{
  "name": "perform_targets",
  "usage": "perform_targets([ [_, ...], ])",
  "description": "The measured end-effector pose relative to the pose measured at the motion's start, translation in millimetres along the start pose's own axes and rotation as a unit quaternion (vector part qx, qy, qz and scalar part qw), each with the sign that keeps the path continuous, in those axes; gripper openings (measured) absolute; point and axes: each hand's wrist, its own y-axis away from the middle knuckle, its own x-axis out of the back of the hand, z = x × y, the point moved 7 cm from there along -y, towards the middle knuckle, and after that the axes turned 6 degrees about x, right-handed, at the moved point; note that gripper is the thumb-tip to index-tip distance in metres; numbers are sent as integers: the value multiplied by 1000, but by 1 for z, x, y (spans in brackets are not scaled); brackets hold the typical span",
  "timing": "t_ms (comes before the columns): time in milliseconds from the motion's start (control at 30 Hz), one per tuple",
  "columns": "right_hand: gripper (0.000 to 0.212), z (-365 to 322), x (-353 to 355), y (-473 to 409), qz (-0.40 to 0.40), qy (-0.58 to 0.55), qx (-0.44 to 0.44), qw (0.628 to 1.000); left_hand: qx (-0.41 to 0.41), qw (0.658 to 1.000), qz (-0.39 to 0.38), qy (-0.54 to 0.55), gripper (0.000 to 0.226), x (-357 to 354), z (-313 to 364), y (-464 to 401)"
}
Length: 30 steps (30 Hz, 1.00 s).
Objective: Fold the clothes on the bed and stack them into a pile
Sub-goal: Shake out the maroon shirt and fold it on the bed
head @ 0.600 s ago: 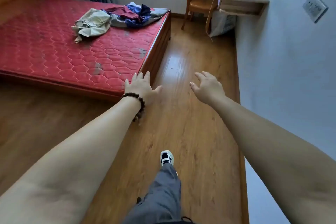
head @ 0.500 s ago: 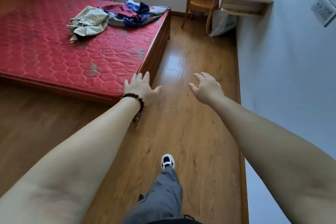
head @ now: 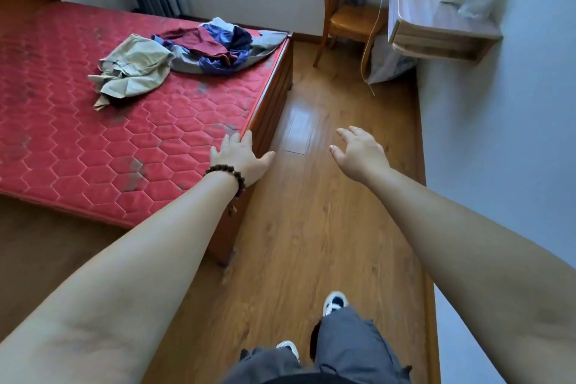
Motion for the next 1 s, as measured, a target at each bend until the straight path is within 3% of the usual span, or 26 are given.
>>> perform_targets([
  [600,52,80,49,-432,0,11,100,995,107,993,26,39,83,51,135,-352],
  [1000,52,34,40,-611,-56,-1,191,980,206,977,28,53,82,63,110,-494],
])
